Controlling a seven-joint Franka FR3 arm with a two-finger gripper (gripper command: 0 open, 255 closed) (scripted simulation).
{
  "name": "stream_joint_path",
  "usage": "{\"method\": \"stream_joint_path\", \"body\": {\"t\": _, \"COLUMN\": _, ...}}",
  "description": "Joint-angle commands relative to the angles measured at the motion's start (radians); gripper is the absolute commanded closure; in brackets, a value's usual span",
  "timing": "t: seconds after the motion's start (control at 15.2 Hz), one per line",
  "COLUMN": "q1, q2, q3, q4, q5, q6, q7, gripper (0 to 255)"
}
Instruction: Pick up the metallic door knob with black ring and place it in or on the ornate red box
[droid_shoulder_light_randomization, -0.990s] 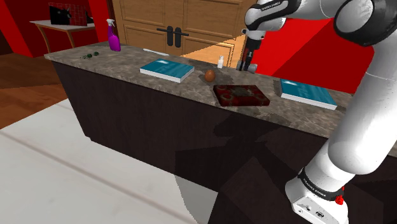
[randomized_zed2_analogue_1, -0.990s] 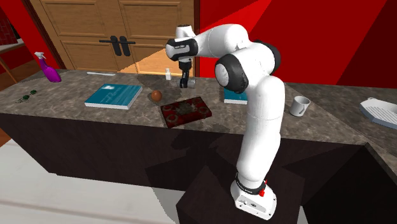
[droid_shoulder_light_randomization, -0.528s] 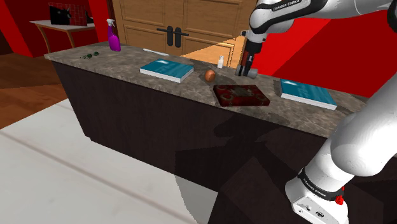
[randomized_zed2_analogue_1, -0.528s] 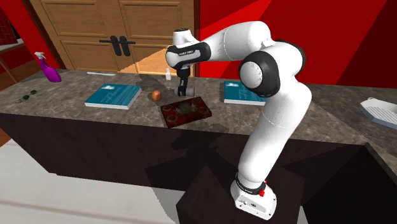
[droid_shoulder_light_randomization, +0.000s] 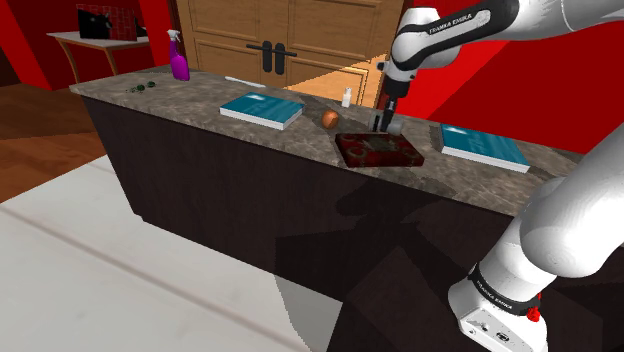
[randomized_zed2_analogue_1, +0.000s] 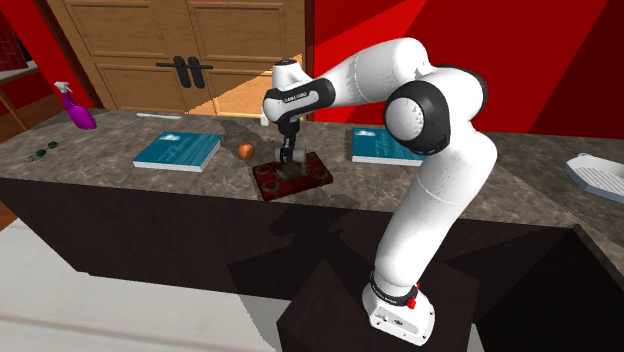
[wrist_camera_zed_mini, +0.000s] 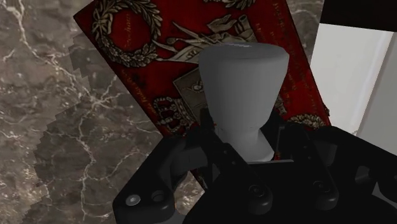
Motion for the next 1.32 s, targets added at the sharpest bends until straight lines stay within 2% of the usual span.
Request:
{"method": "stream_joint_path", "body": {"t": 0.0, "q1": -0.001, "q2": 0.009, "q3": -0.002, "q4": -0.02, "q5": 0.002, "q6": 0.029, "q7": -0.002, "gripper": 255}}
{"method": "stream_joint_path", "body": {"t": 0.33, "q1": -0.001, "q2": 0.038, "q3": -0.006, "q4": -0.062, "q5": 0.011, "q6": 0.099, "q7": -0.008, "gripper": 255}}
{"method": "stream_joint_path", "body": {"t": 0.86, "q1": -0.001, "q2": 0.038, "q3": -0.007, "q4": -0.062, "q5": 0.011, "q6": 0.099, "q7": -0.008, "gripper": 255}}
{"method": "stream_joint_path", "body": {"t": 0.92, "q1": -0.001, "q2": 0.038, "q3": -0.007, "q4": -0.062, "q5": 0.011, "q6": 0.099, "q7": -0.008, "gripper": 0}}
{"method": "stream_joint_path", "body": {"t": 1.25, "q1": -0.001, "q2": 0.038, "q3": -0.007, "q4": -0.062, "q5": 0.011, "q6": 0.099, "q7": -0.008, "gripper": 0}}
